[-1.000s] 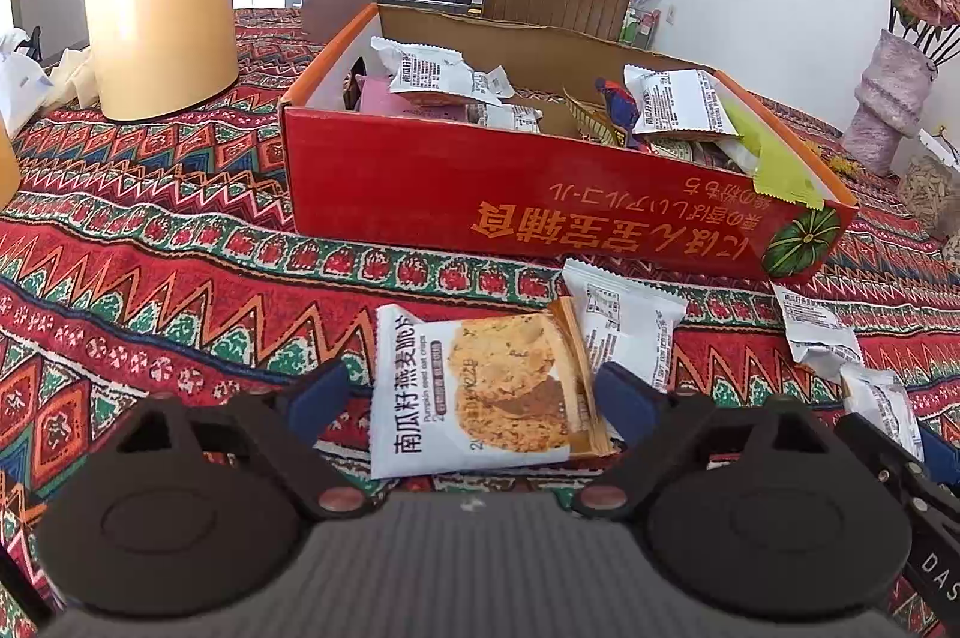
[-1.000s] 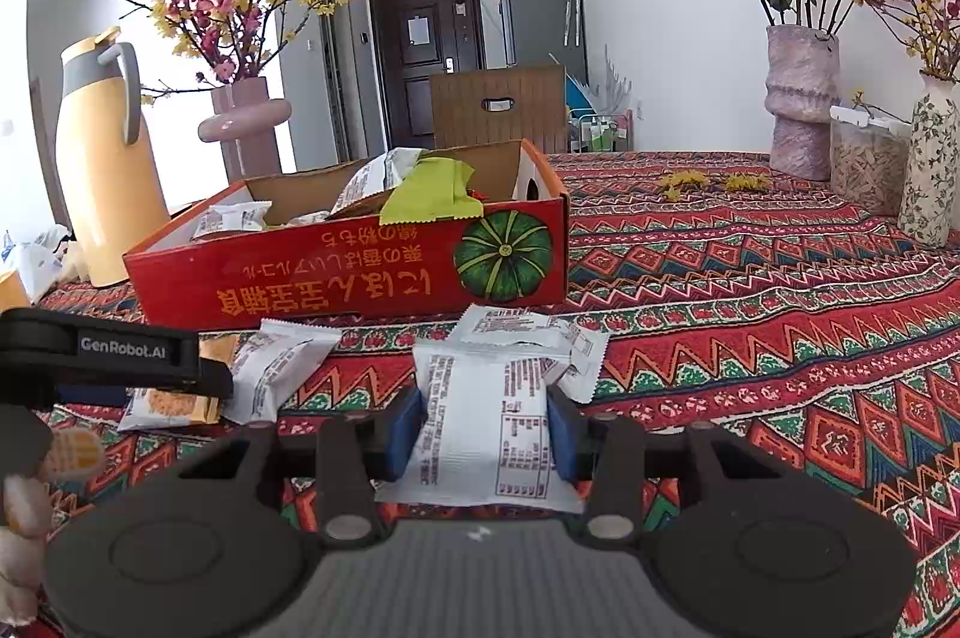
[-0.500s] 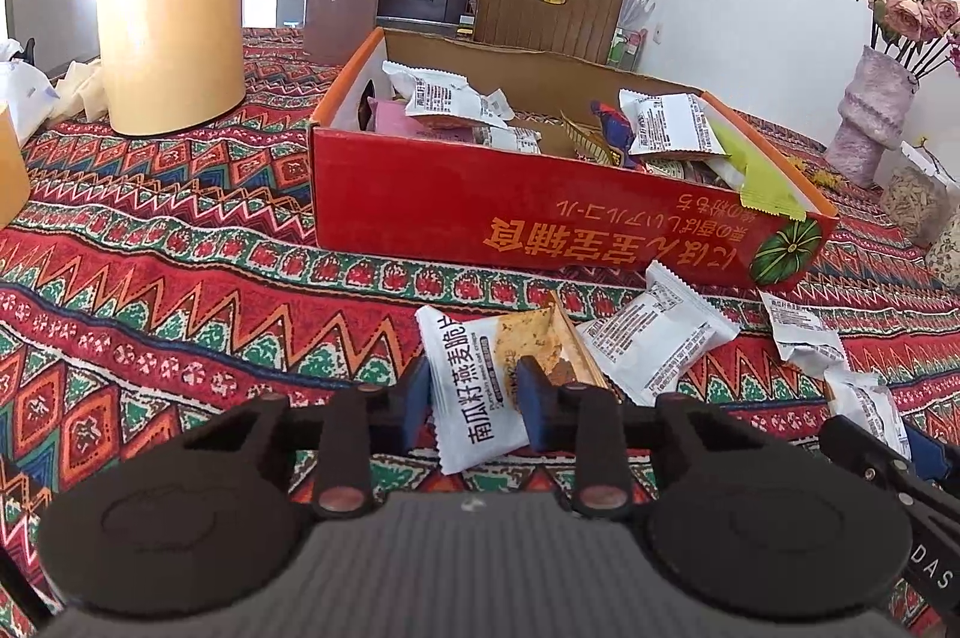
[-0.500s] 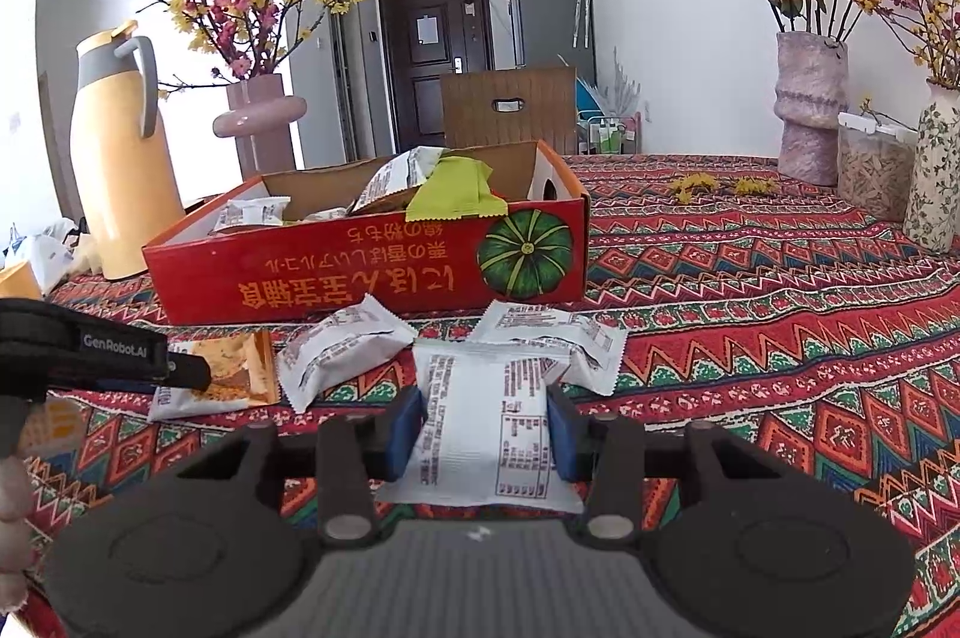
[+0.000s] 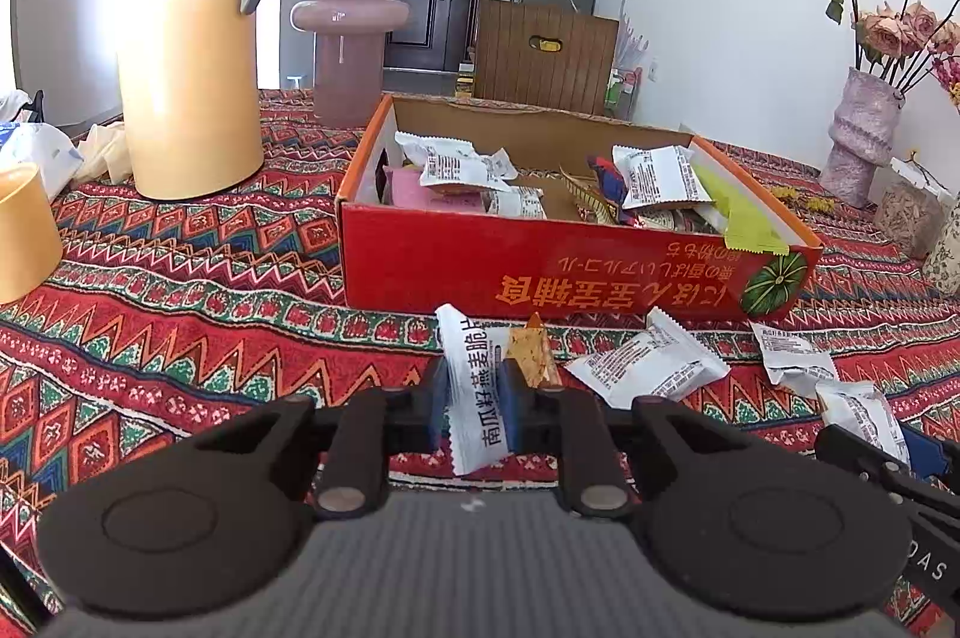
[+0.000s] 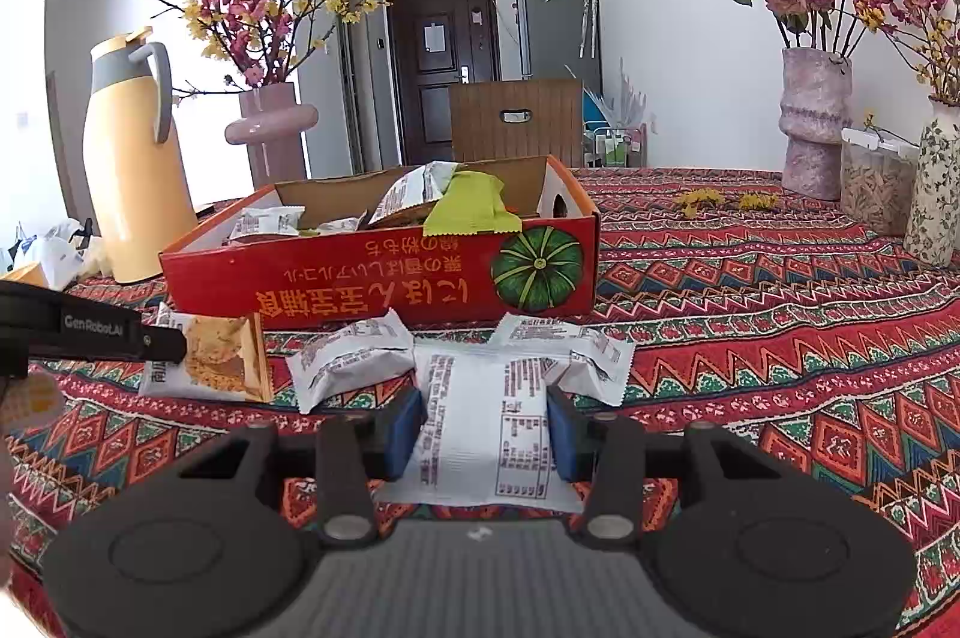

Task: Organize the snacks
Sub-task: 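Carry the cookie packet and white wrapper with both tools over the box, then open both tools to drop the cookie packet and wrapper into the box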

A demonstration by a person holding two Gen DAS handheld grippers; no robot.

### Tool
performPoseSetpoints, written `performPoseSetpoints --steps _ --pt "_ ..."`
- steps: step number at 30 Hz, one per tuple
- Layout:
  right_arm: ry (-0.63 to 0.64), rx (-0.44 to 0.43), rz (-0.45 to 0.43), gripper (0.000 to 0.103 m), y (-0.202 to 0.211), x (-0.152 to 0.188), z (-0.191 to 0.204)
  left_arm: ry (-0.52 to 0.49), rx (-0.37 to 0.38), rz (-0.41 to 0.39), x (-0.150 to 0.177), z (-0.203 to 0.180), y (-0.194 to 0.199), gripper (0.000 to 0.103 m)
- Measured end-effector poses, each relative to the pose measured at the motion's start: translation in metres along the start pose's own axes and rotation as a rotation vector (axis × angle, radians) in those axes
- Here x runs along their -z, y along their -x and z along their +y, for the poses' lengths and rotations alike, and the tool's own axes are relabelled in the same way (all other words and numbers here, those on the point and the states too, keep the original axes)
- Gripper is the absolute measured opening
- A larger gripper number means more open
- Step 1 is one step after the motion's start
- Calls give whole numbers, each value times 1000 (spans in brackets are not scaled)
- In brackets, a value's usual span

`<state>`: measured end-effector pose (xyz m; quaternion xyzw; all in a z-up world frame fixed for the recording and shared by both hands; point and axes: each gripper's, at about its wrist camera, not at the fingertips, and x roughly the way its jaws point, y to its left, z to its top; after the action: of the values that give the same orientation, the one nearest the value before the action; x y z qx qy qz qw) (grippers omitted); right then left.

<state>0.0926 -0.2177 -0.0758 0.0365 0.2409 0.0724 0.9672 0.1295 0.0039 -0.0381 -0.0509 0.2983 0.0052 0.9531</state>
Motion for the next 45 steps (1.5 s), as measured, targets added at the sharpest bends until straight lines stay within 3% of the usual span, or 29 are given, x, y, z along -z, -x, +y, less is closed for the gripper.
performPoseSetpoints --steps 18,28,35,45 --pt "19 -15 -44 43 0 -19 9 -30 18 -100 -18 1 22 12" --pt "41 -11 -109 43 -13 -58 10 -54 43 -197 -56 -9 35 12" --pt "83 -27 -141 43 -42 -95 17 -66 52 -238 -88 -15 20 12" --pt "159 -69 -137 43 -108 -142 39 -30 43 -217 -121 -4 -38 12"
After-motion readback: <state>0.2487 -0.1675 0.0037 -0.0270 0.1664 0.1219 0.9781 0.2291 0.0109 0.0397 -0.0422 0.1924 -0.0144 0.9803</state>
